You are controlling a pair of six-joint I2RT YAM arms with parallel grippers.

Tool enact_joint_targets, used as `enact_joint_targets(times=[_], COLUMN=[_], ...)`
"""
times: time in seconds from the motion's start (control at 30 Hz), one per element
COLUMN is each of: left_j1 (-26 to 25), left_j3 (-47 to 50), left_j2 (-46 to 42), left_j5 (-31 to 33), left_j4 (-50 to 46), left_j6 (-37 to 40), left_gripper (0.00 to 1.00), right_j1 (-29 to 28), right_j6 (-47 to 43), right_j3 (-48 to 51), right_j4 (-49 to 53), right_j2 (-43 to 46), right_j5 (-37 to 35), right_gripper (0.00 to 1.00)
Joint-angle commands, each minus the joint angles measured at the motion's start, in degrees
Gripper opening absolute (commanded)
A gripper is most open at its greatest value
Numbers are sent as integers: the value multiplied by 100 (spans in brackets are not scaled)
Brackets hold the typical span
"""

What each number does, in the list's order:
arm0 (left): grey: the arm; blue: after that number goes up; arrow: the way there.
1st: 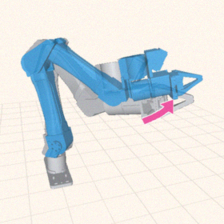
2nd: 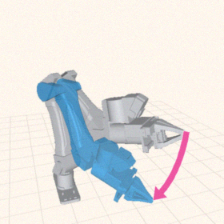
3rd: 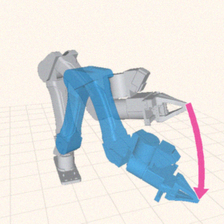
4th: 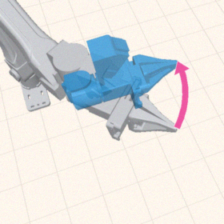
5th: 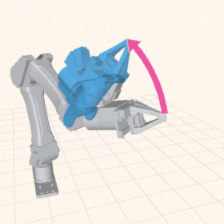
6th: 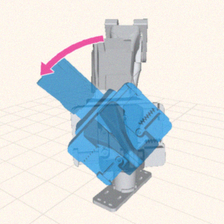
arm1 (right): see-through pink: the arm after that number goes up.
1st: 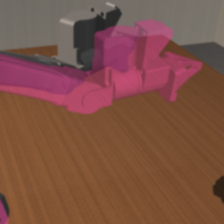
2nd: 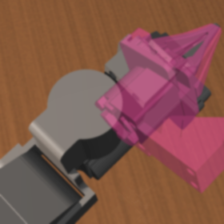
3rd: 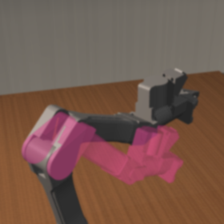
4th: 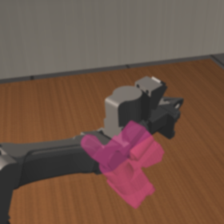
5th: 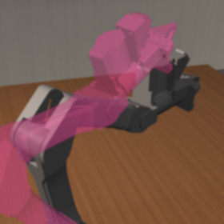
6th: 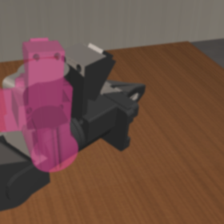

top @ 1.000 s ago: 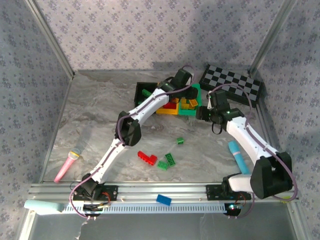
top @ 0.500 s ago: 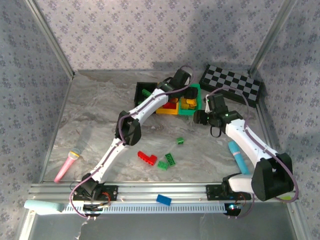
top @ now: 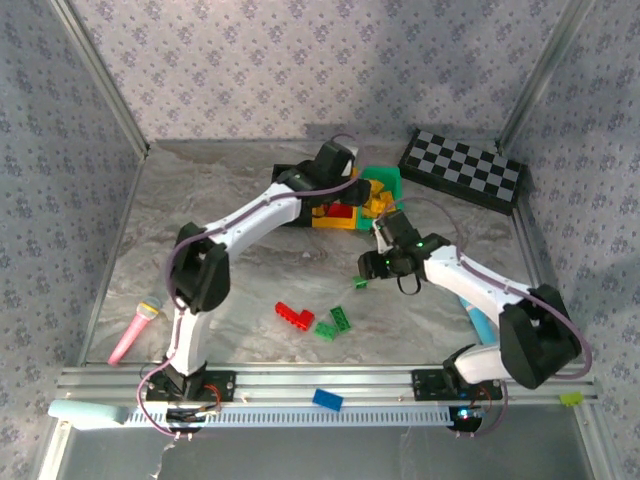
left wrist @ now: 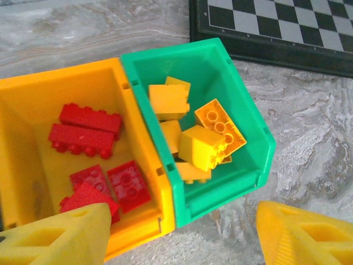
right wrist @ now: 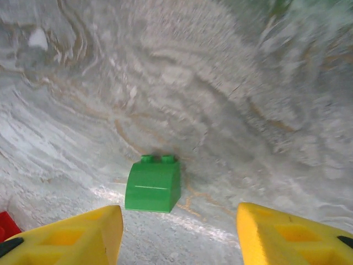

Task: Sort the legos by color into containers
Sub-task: Pick up the lego from the center of the table.

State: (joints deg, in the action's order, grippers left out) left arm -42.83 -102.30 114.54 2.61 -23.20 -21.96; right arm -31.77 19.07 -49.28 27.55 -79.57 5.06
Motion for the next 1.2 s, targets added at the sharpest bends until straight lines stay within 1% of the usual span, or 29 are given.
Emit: enact_joint_targets(times=[0.0, 0.13, 0.33, 0.43, 0.5, 0.73, 0.83, 1.03, 1.17], left_j1=[127, 236, 436, 547, 572, 712, 773, 912, 1070], left_j3=[779, 1711, 2855, 3207, 3410, 3919, 4135, 4667, 5076], left_j2=[-626, -1294, -2035, -2284, -2449, -2839, -2984, -3350, -3664], left_j5=[235, 427, 499, 468, 549, 640, 637, 608, 583], left_j4=[577, 786, 1128, 1130, 1131, 1072, 1072, 1106, 1132], left_j6=[-139, -255, -521, -616, -625, -687, -760, -932, -1109], left_gripper=[70, 70, 70, 70, 70, 70, 70, 70, 70], right_j1=[-210, -459, -594, -646, -703, -754, -756, -767, -769], right_j6=[97, 47, -48, -44, -35, -44, -57, -71, -131], right_j3=[35, -166, -402, -492, -531, -652, -723, -1090, -1535], right_j4=[19, 25, 67, 92, 87, 130, 156, 198, 151], right_j2=[-306, -704, -1139, -1297, -1365, -1545, -1531, -1467, -1593], right_j5=[48, -118, -319, -309, -337, -446, -479, -458, -377], right_gripper=[58, 58, 58, 56, 53, 35, 32, 32, 32])
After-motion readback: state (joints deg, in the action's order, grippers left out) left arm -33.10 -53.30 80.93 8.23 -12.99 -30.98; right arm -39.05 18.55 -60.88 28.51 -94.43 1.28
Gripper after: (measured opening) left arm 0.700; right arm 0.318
